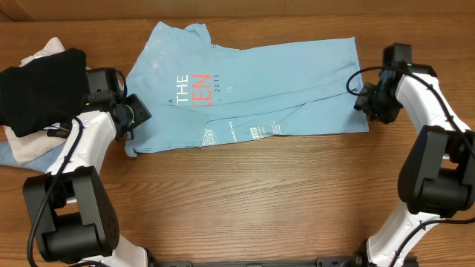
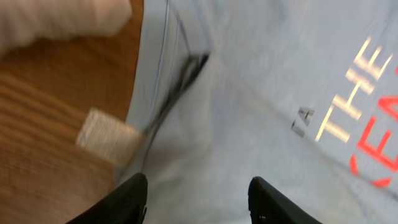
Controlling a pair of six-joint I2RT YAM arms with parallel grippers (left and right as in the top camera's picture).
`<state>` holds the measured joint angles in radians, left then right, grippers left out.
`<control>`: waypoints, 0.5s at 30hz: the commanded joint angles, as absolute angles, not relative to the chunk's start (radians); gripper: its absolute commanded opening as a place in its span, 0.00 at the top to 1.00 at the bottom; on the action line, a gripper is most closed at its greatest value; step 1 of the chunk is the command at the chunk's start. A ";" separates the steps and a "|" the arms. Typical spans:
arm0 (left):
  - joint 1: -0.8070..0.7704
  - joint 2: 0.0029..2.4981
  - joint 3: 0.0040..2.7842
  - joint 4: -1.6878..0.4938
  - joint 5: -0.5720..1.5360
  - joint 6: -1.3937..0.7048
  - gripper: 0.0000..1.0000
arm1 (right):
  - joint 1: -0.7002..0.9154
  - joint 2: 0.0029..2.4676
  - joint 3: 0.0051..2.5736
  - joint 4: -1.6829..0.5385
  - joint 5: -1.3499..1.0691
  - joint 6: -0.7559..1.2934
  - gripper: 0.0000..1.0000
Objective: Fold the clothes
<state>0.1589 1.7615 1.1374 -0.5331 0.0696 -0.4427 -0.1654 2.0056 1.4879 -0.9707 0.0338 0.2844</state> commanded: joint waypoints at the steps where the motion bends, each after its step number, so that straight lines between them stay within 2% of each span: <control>1: 0.163 1.732 1.135 -0.592 0.128 -0.434 0.44 | -0.171 1.977 1.492 -0.997 0.042 0.281 0.49; 8: 0.163 1.732 1.135 -0.737 0.131 -0.434 0.38 | -0.171 1.982 1.491 -1.036 -0.007 0.257 0.49; 10: 0.162 1.732 1.134 -0.752 0.132 -0.434 0.37 | -0.171 1.991 1.491 -1.037 -0.030 0.254 0.44; 15: 0.136 1.734 1.133 -0.747 0.113 -0.426 0.33 | -0.171 2.025 1.483 -1.041 -0.036 0.254 0.43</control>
<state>0.1539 1.7603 1.1374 -0.7479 0.1196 -0.4423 -0.1722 2.0060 1.4876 -1.0428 -0.0158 0.2615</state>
